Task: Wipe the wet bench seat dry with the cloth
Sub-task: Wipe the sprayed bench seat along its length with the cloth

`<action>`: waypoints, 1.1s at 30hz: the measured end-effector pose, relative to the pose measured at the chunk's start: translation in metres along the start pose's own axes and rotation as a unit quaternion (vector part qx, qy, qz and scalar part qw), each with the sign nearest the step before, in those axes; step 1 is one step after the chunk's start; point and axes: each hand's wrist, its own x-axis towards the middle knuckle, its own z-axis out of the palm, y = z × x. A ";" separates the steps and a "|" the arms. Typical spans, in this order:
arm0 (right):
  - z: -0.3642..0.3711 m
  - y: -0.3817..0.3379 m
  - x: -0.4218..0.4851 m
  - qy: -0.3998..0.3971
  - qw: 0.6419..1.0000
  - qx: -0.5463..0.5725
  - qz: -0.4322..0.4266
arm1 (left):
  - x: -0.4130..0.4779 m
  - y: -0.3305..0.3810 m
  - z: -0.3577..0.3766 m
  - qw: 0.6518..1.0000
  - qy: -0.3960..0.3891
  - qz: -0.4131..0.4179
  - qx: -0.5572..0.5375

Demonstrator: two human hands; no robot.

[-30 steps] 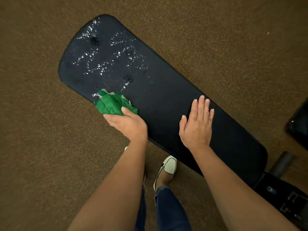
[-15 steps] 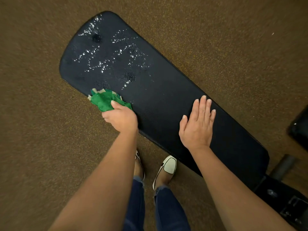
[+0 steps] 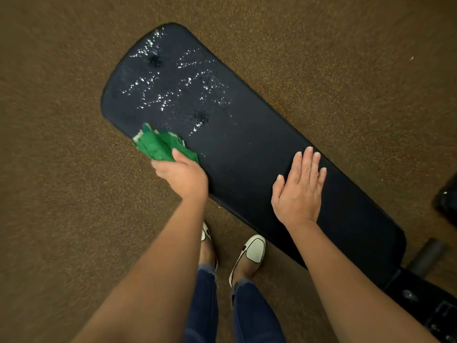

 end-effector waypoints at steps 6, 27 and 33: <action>0.000 0.000 0.000 0.003 1.000 0.005 -0.002 | -0.077 -0.036 -0.001 0.991 -0.082 -0.071 -0.072; -0.002 -0.002 0.002 -0.004 1.000 0.000 0.002 | 0.011 -0.007 0.004 0.874 -0.071 0.307 0.371; -0.002 -0.002 0.003 -0.005 1.000 0.004 0.000 | -0.004 -0.025 -0.007 0.753 -0.183 0.479 0.413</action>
